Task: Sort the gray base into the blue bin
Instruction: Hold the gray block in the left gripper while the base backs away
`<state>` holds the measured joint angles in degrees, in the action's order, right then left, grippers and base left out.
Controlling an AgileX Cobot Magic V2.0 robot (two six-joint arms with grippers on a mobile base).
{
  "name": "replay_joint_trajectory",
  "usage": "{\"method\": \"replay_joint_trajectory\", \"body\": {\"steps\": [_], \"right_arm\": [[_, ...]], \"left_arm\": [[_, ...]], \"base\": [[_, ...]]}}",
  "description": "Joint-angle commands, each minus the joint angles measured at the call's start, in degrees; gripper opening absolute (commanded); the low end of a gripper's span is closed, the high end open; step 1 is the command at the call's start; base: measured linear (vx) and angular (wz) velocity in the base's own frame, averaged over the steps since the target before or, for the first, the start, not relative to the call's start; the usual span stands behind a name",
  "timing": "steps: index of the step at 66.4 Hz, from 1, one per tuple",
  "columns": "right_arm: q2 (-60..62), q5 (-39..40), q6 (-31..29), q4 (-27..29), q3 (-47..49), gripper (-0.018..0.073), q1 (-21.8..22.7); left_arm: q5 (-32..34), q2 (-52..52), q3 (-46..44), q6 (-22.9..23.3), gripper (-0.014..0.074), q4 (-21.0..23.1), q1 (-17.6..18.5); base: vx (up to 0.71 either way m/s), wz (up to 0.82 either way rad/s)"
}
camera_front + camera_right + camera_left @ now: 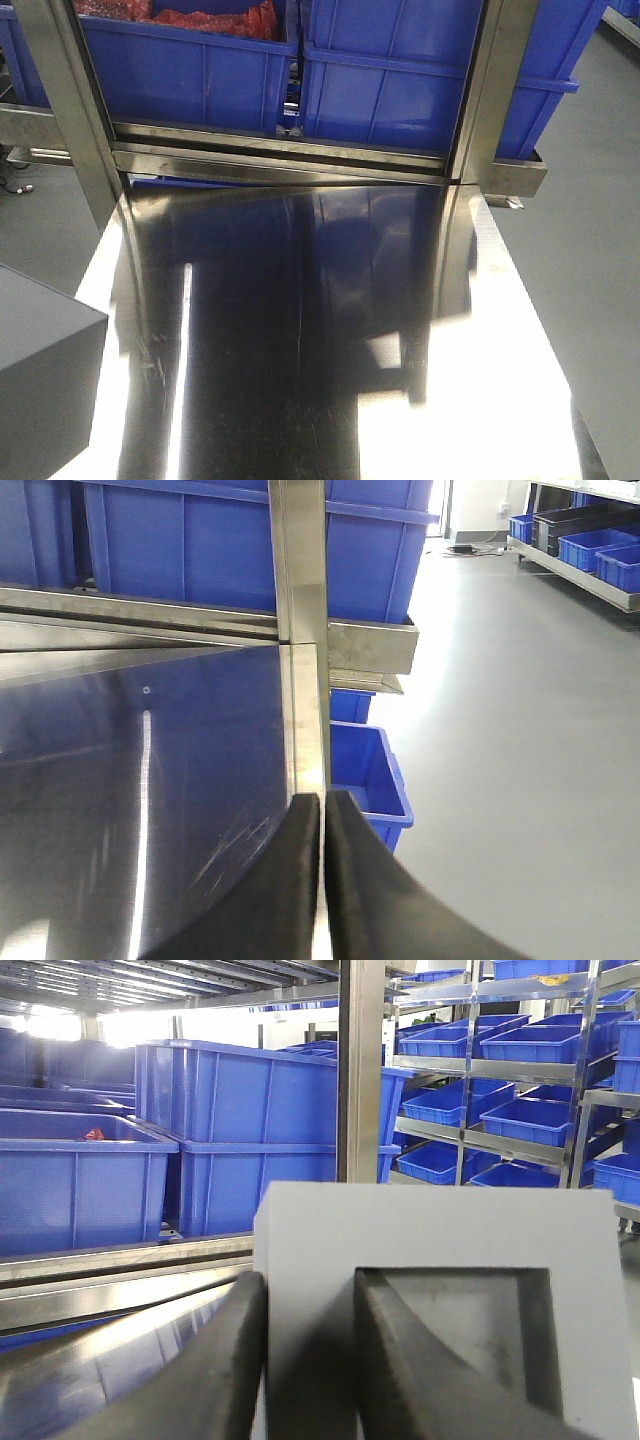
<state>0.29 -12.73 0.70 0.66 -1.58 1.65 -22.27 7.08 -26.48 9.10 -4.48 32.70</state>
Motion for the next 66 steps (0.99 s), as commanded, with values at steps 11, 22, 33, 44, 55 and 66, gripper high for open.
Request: {"method": "replay_joint_trajectory", "body": {"steps": [11, 22, 33, 44, 55, 66], "right_arm": [[-1.03, 4.14, -0.70, -0.26, -0.12, -0.0005, 0.15], [-1.03, 4.14, -0.70, -0.26, -0.12, -0.0005, 0.15], [-1.03, 4.14, -0.70, -0.26, -0.12, -0.0005, 0.15], [-1.03, 4.14, -0.70, -0.26, -0.12, -0.0005, 0.15], [-1.03, 4.14, -0.70, -0.26, -0.12, -0.0005, 0.15], [-1.03, 4.14, -0.70, -0.26, -0.12, -0.0005, 0.15]], "left_arm": [[6.26, 0.72, -1.54, 0.77, -0.0006, 0.09, 0.23], [6.26, 0.72, -1.54, 0.77, -0.0006, 0.09, 0.23], [6.26, 0.72, -1.54, 0.77, -0.0006, 0.09, 0.23], [6.26, 0.72, -1.54, 0.77, -0.0006, 0.09, 0.23], [6.26, 0.72, -1.54, 0.77, -0.0006, 0.09, 0.23], [6.26, 0.72, -1.54, 0.77, -0.0006, 0.09, 0.23]], "base": [[0.00, 0.00], [0.00, 0.00], [0.00, 0.00], [0.00, 0.00], [0.00, -0.01], [-0.04, -0.09]]}}
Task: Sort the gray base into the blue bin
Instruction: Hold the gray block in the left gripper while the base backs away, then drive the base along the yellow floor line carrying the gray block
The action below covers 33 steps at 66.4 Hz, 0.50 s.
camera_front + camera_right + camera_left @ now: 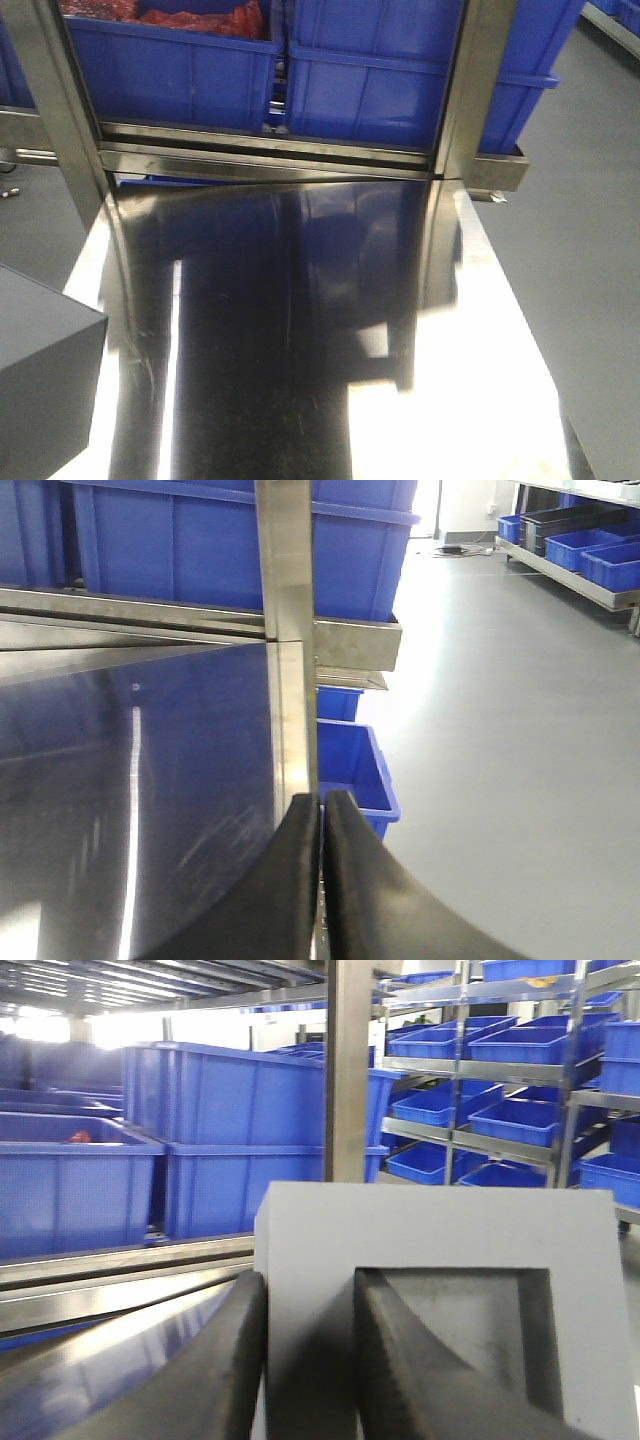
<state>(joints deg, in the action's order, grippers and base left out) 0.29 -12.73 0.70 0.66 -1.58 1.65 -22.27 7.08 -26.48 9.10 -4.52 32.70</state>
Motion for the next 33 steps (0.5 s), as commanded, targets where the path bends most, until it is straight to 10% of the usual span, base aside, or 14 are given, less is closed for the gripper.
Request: {"method": "replay_joint_trajectory", "body": {"steps": [1, 33], "right_arm": [[-1.03, 4.14, -0.70, -0.26, -0.12, -0.0005, 0.15], [-1.03, 4.14, -0.70, -0.26, -0.12, -0.0005, 0.15]], "left_arm": [[6.26, 0.72, -1.54, 0.77, -0.0006, 0.13, 0.23], [6.26, 0.72, -1.54, 0.77, -0.0006, 0.13, 0.23]], "base": [[-0.08, -0.18], [-0.12, -0.54]]}}
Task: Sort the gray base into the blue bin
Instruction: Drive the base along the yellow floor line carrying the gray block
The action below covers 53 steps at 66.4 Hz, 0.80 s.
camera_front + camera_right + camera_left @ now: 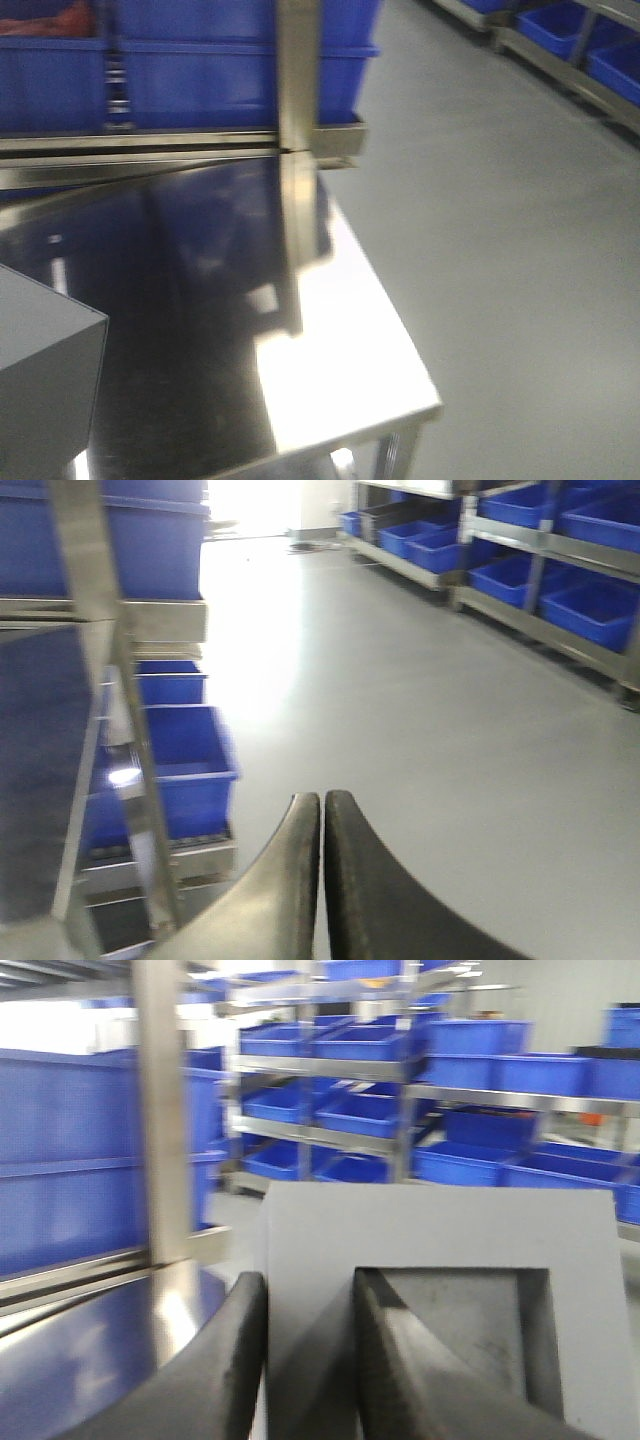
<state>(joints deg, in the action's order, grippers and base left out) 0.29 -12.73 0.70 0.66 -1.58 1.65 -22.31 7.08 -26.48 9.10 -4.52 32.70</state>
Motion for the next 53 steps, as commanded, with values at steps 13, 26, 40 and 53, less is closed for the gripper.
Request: {"method": "replay_joint_trajectory", "body": {"steps": [13, 26, 40, 53], "right_arm": [[-1.03, 4.14, -0.70, -0.26, -0.12, -0.0005, 0.15], [-1.03, 4.14, -0.70, -0.26, -0.12, -0.0005, 0.15], [-1.03, 4.14, -0.70, -0.26, -0.12, -0.0005, 0.15], [-1.03, 4.14, -0.70, -0.26, -0.12, -0.0005, 0.15]], "left_arm": [[6.30, 0.72, -1.54, 0.77, -0.0006, 0.13, 0.23], [6.30, 0.72, -1.54, 0.77, -0.0006, 0.13, 0.23], [6.30, 0.72, -1.54, 0.77, -0.0006, 0.13, 0.23], [6.30, 0.72, -1.54, 0.77, -0.0006, 0.13, 0.23]], "base": [[-0.15, -0.82], [-0.12, -0.77], [-0.08, -0.72], [-0.06, -0.66]]}}
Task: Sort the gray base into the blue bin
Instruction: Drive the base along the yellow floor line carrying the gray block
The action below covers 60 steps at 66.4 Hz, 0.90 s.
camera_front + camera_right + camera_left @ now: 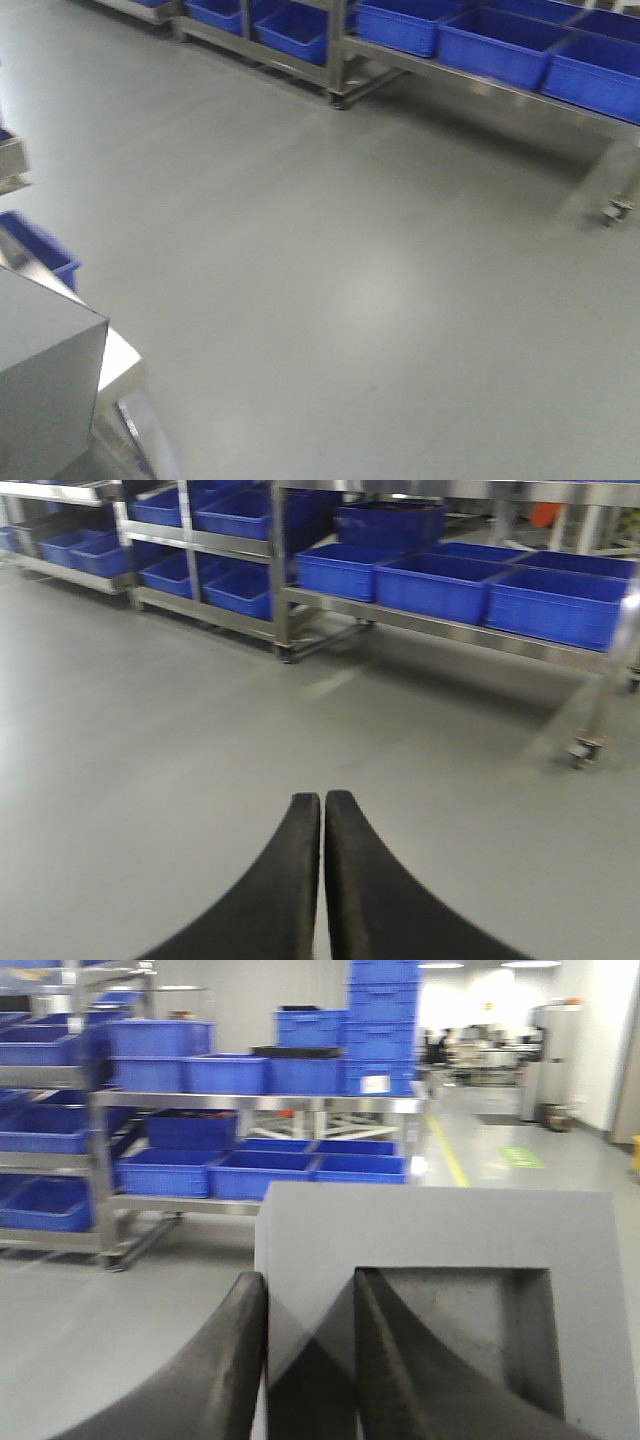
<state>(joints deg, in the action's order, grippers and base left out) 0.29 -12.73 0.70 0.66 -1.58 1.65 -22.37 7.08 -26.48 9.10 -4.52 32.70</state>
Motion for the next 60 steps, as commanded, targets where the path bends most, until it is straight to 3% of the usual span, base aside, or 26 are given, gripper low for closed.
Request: {"method": "replay_joint_trajectory", "body": {"steps": [1, 60], "right_arm": [[-1.03, 4.14, -0.70, -0.26, -0.12, -0.0005, 0.15], [-1.03, 4.14, -0.70, -0.26, -0.12, -0.0005, 0.15]], "left_arm": [[6.36, 0.72, -1.54, 0.77, -0.0006, 0.13, 0.23], [6.36, 0.72, -1.54, 0.77, -0.0006, 0.13, 0.23]], "base": [[-0.05, -0.61], [-0.01, -0.49]]}}
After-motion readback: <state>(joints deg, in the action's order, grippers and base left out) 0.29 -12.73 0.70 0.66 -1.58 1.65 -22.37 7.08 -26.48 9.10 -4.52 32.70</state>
